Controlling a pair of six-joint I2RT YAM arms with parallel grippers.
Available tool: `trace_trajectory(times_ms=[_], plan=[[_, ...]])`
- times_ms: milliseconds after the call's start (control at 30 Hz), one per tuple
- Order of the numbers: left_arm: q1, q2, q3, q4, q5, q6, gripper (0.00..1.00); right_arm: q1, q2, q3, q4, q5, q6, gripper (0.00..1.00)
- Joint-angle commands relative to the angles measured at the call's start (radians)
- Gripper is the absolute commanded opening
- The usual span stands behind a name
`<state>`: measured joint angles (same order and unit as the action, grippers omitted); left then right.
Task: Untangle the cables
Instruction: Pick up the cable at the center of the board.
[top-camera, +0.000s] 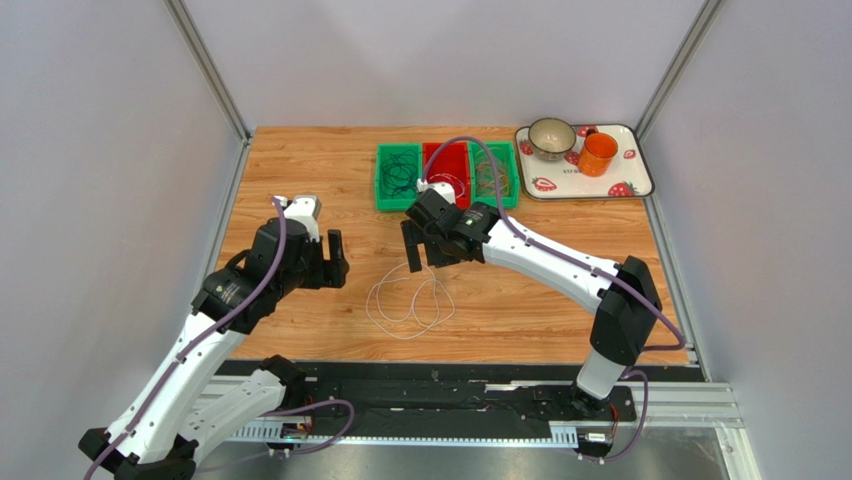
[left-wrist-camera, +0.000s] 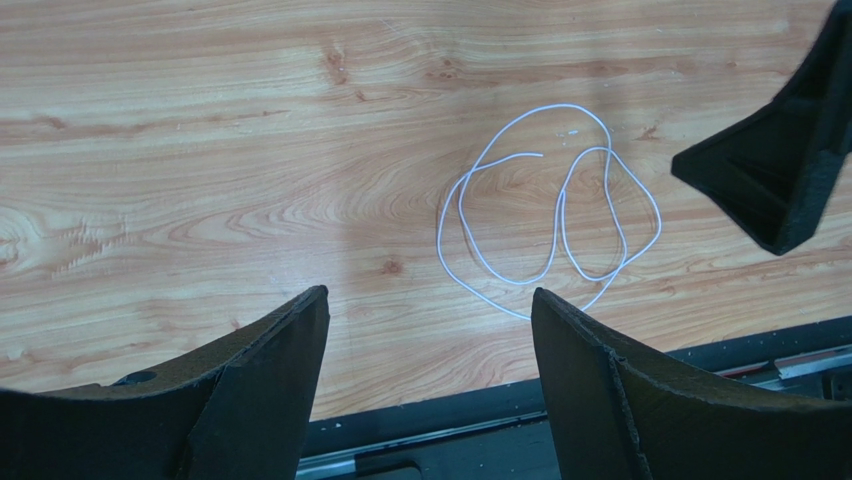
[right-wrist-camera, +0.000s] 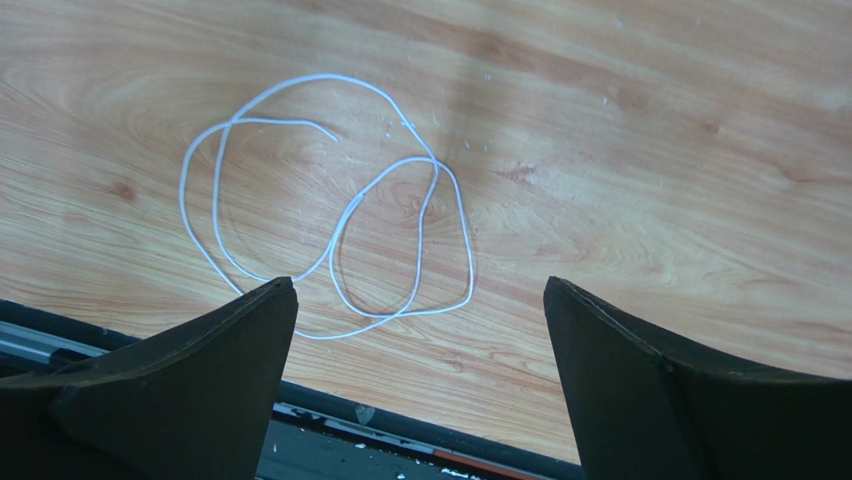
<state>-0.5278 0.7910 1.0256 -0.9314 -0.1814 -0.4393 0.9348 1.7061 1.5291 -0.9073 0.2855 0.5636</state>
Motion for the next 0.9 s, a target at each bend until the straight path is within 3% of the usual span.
trace_trajectory(times_ms=[0,567,867], plan=[[0.006,-0.012,-0.005,0.017,0.011,0.022,0.82,-0.005,0.050,-0.072,0.030,-0.068,0.061,1.00],[0.006,-0.038,-0.012,0.026,0.020,0.028,0.82,-0.016,0.188,-0.176,0.096,-0.111,0.145,0.97],[0.006,-0.032,-0.010,0.029,0.017,0.030,0.82,-0.011,0.185,-0.264,0.136,-0.174,0.154,0.75]])
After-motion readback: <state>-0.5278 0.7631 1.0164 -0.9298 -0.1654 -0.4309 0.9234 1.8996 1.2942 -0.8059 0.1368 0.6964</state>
